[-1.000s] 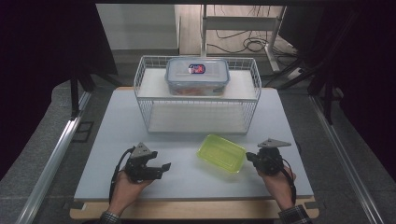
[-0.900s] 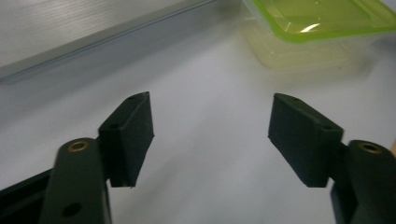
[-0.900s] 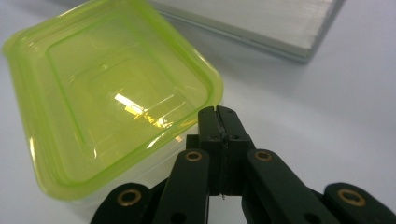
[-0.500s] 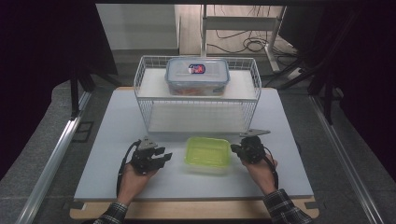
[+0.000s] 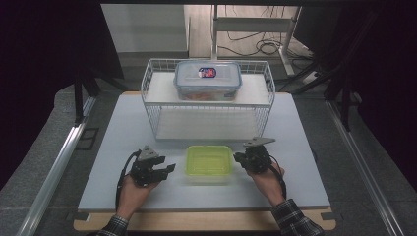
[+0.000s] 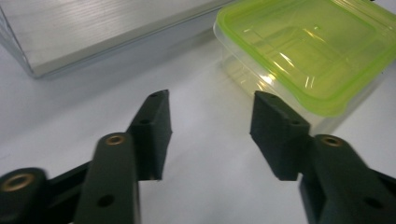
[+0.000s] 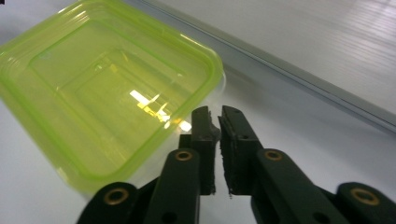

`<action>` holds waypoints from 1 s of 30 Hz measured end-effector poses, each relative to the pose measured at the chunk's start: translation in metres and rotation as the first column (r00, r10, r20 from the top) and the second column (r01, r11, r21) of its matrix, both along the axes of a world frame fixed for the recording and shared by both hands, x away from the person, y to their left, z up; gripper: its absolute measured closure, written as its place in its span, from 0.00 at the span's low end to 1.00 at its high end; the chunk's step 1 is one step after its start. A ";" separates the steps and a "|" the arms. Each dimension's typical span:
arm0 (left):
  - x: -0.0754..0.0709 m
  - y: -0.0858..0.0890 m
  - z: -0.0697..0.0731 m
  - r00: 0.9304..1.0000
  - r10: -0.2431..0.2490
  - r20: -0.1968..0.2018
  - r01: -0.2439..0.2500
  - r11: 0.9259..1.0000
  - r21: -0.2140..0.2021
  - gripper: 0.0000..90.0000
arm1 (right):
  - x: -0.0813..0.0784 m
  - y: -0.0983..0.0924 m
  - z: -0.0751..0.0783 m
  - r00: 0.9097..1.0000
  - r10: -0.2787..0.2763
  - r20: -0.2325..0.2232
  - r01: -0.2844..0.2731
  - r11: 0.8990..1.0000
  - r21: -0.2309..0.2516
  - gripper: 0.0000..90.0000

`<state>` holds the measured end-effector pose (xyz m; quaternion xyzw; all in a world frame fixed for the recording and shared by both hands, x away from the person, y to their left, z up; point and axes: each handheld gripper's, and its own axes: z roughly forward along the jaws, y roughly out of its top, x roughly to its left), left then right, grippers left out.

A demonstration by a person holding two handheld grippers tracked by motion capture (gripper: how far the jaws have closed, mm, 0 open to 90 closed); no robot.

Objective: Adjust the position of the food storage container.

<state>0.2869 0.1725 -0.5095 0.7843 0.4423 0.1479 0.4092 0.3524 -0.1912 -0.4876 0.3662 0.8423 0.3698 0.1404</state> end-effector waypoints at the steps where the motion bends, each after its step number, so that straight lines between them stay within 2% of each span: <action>1: -0.002 0.001 0.000 1.000 -0.005 0.001 0.005 1.000 -0.005 0.43 | -0.002 -0.002 0.001 1.000 0.001 0.002 -0.001 1.000 0.004 0.86; 4: -0.010 0.002 0.001 1.000 -0.016 0.016 0.016 1.000 0.002 0.35 | -0.010 -0.010 0.007 0.999 0.009 0.032 -0.009 1.000 0.008 0.78; 10: -0.020 0.004 0.003 0.999 -0.013 0.034 0.013 1.000 0.000 0.22 | -0.020 -0.019 0.013 0.999 0.010 0.050 -0.012 0.999 0.042 0.58; 16: -0.030 0.007 0.002 0.999 -0.013 0.038 0.014 1.000 -0.027 0.14 | -0.028 -0.023 0.011 0.998 0.013 0.062 -0.016 0.999 0.046 0.43; 22: -0.040 0.011 0.000 0.999 -0.017 0.048 0.018 0.999 -0.036 0.08 | -0.036 -0.026 0.007 0.998 0.031 0.063 -0.034 0.998 0.051 0.29; 25: -0.044 0.011 -0.002 0.998 -0.014 0.063 0.015 1.000 -0.018 0.06 | -0.041 -0.029 0.005 0.997 0.043 0.067 -0.047 0.997 0.059 0.22; 30: -0.050 0.009 -0.005 0.997 -0.021 0.072 0.021 1.000 -0.004 0.05 | -0.046 -0.033 0.000 0.997 0.049 0.062 -0.051 0.998 0.039 0.17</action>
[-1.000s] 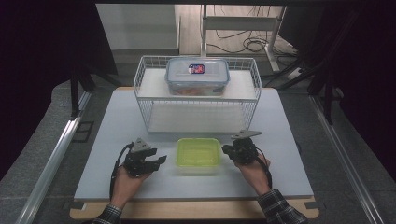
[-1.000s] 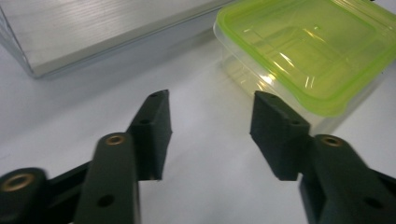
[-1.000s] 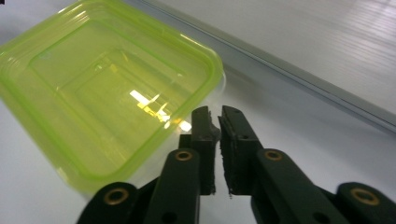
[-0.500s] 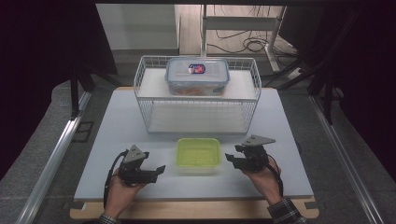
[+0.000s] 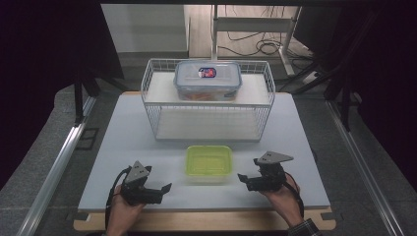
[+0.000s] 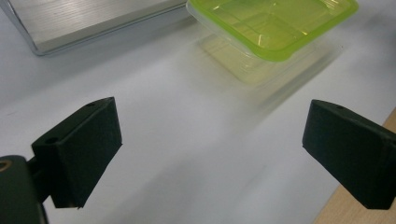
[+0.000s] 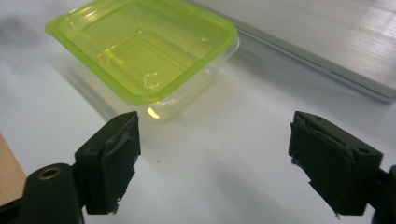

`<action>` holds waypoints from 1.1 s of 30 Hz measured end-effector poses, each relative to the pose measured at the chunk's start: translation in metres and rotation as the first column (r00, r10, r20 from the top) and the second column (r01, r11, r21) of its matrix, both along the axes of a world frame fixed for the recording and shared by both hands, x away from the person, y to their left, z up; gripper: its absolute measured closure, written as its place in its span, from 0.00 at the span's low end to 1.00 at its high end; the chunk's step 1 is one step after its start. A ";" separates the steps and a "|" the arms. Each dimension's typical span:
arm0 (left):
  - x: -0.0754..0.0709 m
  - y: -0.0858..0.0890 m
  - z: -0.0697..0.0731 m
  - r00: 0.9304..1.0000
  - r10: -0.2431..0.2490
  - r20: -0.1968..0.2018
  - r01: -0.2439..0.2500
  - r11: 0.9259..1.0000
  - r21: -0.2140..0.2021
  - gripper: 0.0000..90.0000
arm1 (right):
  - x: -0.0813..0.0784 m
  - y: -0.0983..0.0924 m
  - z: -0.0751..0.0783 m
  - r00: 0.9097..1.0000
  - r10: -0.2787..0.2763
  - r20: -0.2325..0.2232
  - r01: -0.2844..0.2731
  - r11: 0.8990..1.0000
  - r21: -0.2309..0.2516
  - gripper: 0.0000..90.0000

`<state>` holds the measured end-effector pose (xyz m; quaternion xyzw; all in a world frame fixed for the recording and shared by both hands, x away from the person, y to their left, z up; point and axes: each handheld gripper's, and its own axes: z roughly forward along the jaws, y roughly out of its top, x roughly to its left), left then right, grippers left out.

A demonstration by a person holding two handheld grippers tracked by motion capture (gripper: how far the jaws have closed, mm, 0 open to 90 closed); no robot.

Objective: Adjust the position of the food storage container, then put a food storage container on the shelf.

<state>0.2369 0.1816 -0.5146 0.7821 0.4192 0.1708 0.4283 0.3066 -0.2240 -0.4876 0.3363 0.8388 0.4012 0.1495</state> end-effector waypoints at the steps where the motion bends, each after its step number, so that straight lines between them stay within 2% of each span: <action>1: -0.001 0.000 0.000 1.000 0.000 0.005 0.000 1.000 0.007 0.04 | 0.000 -0.001 -0.001 1.000 -0.002 -0.007 0.002 1.000 0.005 0.16; 11: 0.000 -0.002 -0.004 1.000 -0.008 0.012 0.008 0.999 0.039 0.04 | 0.003 -0.002 -0.005 1.000 -0.005 -0.023 0.006 0.999 0.036 0.06; 16: 0.000 -0.003 -0.005 1.000 -0.012 0.008 0.011 0.999 0.051 0.04 | 0.004 -0.001 -0.007 0.999 -0.015 -0.036 0.016 0.999 0.039 0.05; 20: 0.001 -0.003 -0.006 1.000 -0.016 0.006 0.016 0.998 0.061 0.04 | 0.006 0.000 -0.006 0.996 -0.025 -0.086 0.030 0.998 0.057 0.05; 24: 0.001 -0.003 -0.007 1.000 -0.023 0.000 0.023 0.998 0.051 0.04 | 0.009 0.005 -0.004 0.995 -0.029 -0.092 0.033 0.999 0.035 0.01; 26: 0.001 -0.003 -0.007 1.000 -0.026 -0.001 0.026 0.998 0.052 0.04 | 0.012 0.006 -0.002 0.994 -0.038 -0.101 0.043 0.998 0.055 0.00; 27: 0.001 -0.004 -0.007 1.000 -0.027 -0.001 0.027 0.998 0.053 0.04 | 0.013 0.007 -0.001 0.992 -0.046 -0.121 0.054 0.997 0.064 0.00; 30: 0.001 -0.004 -0.007 1.000 -0.028 -0.002 0.028 0.998 0.058 0.05 | 0.021 0.008 0.001 0.983 -0.027 -0.183 0.044 0.995 0.089 0.03; 33: 0.001 -0.004 -0.007 1.000 -0.027 -0.002 0.027 0.998 0.060 0.05 | 0.026 0.010 0.002 0.980 -0.024 -0.199 0.048 0.992 0.114 0.11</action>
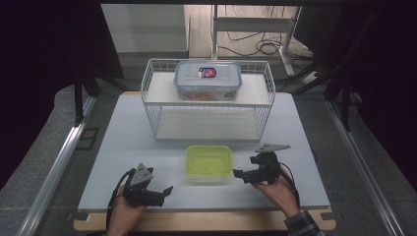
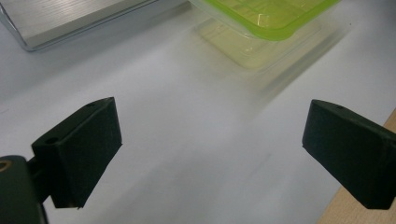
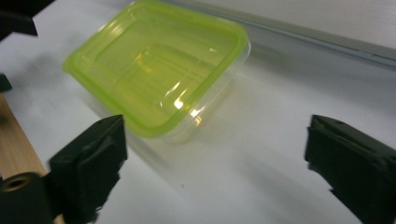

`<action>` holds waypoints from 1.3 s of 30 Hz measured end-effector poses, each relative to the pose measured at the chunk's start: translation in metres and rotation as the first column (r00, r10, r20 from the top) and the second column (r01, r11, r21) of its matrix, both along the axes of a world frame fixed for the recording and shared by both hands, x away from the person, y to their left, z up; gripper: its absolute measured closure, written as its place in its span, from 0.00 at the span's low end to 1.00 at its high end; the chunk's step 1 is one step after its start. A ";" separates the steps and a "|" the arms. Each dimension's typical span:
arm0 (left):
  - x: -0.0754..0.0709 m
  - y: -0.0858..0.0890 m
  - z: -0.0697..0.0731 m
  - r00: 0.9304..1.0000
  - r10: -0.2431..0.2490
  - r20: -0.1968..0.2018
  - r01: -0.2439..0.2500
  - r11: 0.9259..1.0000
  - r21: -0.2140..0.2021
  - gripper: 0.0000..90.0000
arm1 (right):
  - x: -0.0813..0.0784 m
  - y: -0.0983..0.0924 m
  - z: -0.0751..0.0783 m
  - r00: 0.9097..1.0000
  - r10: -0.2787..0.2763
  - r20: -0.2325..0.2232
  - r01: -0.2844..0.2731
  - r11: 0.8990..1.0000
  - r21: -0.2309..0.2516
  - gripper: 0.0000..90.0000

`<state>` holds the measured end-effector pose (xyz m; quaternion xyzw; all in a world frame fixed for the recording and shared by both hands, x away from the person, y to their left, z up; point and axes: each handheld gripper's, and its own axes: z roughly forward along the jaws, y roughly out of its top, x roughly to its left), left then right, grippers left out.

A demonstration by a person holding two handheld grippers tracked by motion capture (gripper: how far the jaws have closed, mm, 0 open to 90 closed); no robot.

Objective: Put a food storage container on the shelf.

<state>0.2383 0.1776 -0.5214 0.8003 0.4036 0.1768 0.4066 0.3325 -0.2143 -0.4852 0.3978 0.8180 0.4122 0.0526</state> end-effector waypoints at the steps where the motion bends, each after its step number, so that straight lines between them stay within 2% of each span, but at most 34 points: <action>1: 0.000 0.000 0.000 1.000 0.000 0.000 0.000 1.000 0.000 0.05 | 0.002 0.001 0.001 1.000 0.002 -0.009 -0.002 1.000 0.008 0.14; 3: 0.000 0.000 0.000 1.000 0.001 0.001 -0.001 1.000 0.001 0.05 | 0.005 0.003 0.001 1.000 -0.006 -0.023 0.006 1.000 0.021 0.20; 9: 0.000 -0.001 0.000 1.000 -0.003 0.001 0.003 1.000 0.012 0.05 | 0.016 0.008 -0.001 0.993 -0.035 -0.111 0.045 0.996 0.081 0.33; 13: 0.000 -0.002 0.000 1.000 -0.005 0.001 0.005 1.000 0.016 0.06 | 0.024 0.012 -0.004 0.990 -0.054 -0.128 0.065 0.995 0.080 0.43; 22: -0.001 -0.003 0.000 1.000 -0.009 0.005 0.009 0.999 0.041 0.06 | 0.041 0.019 -0.012 0.969 -0.084 -0.233 0.115 0.986 0.122 0.60; 27: -0.001 -0.004 0.000 1.000 -0.011 0.007 0.011 0.999 0.047 0.06 | 0.048 0.020 -0.019 0.952 -0.086 -0.295 0.137 0.978 0.159 0.68; 31: -0.001 -0.004 0.000 1.000 -0.011 0.009 0.011 0.999 0.049 0.06 | 0.053 0.021 -0.024 0.933 -0.063 -0.354 0.139 0.971 0.194 0.75; 34: -0.001 -0.004 0.000 1.000 -0.011 0.010 0.011 0.999 0.049 0.06 | 0.055 0.020 -0.026 0.911 -0.060 -0.409 0.164 0.961 0.225 0.81; 36: -0.002 -0.004 0.000 1.000 -0.010 0.011 0.010 0.999 0.049 0.06 | 0.058 0.018 -0.027 0.890 -0.042 -0.454 0.182 0.946 0.268 0.86; 37: -0.002 -0.004 0.000 1.000 -0.011 0.012 0.010 0.999 0.049 0.06 | 0.058 0.018 -0.027 0.883 -0.035 -0.468 0.183 0.944 0.275 0.87; 38: -0.002 -0.004 0.001 1.000 -0.010 0.014 0.009 0.999 0.051 0.06 | 0.059 0.018 -0.027 0.880 -0.025 -0.474 0.179 0.942 0.282 0.88; 39: -0.002 -0.004 0.001 1.000 -0.008 0.016 0.008 0.999 0.051 0.06 | 0.059 0.019 -0.026 0.882 -0.018 -0.472 0.171 0.943 0.285 0.89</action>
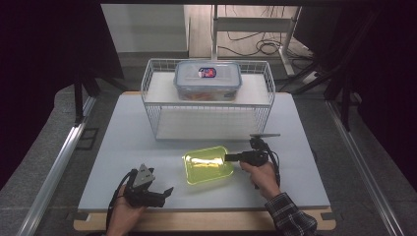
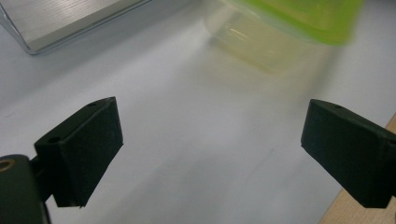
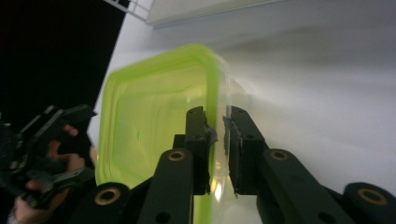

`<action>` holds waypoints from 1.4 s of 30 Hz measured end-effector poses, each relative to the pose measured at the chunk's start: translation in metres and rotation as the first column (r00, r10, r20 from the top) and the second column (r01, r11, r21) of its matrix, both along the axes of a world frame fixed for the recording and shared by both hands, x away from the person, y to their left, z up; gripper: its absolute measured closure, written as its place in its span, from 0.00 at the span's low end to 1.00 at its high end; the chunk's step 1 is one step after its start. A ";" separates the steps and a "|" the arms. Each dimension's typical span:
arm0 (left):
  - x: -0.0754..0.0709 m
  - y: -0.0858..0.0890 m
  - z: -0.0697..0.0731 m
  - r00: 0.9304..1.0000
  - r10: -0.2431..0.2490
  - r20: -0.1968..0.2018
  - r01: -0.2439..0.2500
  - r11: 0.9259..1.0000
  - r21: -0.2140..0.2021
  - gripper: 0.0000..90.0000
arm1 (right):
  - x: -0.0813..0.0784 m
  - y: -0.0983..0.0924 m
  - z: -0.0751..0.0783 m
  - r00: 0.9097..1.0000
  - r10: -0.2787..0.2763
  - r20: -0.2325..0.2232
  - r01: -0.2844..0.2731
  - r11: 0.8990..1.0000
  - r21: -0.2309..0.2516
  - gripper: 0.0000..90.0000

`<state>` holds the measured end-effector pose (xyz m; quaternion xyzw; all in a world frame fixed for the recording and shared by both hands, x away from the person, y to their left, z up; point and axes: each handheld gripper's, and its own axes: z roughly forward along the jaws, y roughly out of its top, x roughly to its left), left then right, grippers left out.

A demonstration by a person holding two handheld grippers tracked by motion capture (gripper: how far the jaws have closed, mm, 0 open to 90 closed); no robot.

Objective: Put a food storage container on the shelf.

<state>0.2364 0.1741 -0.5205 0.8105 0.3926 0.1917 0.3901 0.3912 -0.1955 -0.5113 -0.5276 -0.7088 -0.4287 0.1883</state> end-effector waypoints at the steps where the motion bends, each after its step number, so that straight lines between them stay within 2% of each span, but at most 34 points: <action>1: 0.000 0.000 0.000 1.000 0.001 0.001 -0.001 1.000 -0.001 0.06 | -0.001 0.001 0.002 1.000 0.006 0.004 -0.006 1.000 -0.012 0.89; 5: 0.000 0.001 0.001 1.000 0.005 0.004 -0.005 1.000 -0.005 0.06 | -0.003 0.003 0.006 1.000 0.015 0.023 -0.014 0.999 -0.032 0.89; 9: 0.000 0.002 0.001 1.000 0.007 0.006 -0.007 1.000 -0.004 0.06 | -0.007 0.001 0.010 0.999 0.014 0.036 -0.013 1.000 -0.007 0.89; 16: 0.000 0.003 0.001 1.000 0.014 0.004 -0.014 1.000 -0.012 0.06 | -0.014 -0.004 0.029 0.996 0.018 0.085 -0.019 1.000 0.007 0.89; 24: 0.000 0.003 0.001 1.000 0.018 0.003 -0.018 1.000 -0.016 0.06 | -0.019 -0.009 0.052 0.990 0.020 0.139 -0.020 1.000 0.001 0.89; 37: 0.000 0.004 0.001 1.000 0.020 0.003 -0.020 1.000 -0.017 0.06 | -0.017 -0.017 0.078 0.987 -0.011 0.163 0.002 0.998 0.055 0.89; 42: 0.000 0.004 0.001 1.000 0.021 0.004 -0.021 1.000 -0.017 0.06 | -0.015 -0.019 0.092 0.984 -0.022 0.178 0.011 0.998 0.059 0.89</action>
